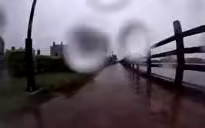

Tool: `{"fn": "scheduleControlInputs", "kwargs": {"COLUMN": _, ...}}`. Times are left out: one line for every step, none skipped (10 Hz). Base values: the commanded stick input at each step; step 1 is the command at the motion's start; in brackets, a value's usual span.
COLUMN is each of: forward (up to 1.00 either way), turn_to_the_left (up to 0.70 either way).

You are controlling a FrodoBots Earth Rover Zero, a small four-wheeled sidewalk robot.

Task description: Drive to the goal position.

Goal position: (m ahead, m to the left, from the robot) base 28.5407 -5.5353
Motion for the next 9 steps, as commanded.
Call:
{"fn": "scheduleControlInputs", "kwargs": {"forward": 1.00, "turn_to_the_left": -0.01}}
{"fn": "scheduleControlInputs", "kwargs": {"forward": 1.00, "turn_to_the_left": 0.00}}
{"fn": "scheduleControlInputs", "kwargs": {"forward": 1.00, "turn_to_the_left": 0.00}}
{"fn": "scheduleControlInputs", "kwargs": {"forward": 1.00, "turn_to_the_left": 0.00}}
{"fn": "scheduleControlInputs", "kwargs": {"forward": 1.00, "turn_to_the_left": 0.00}}
{"fn": "scheduleControlInputs", "kwargs": {"forward": 1.00, "turn_to_the_left": 0.00}}
{"fn": "scheduleControlInputs", "kwargs": {"forward": 1.00, "turn_to_the_left": 0.00}}
{"fn": "scheduleControlInputs", "kwargs": {"forward": 1.00, "turn_to_the_left": 0.00}}
{"fn": "scheduleControlInputs", "kwargs": {"forward": 1.00, "turn_to_the_left": 0.00}}
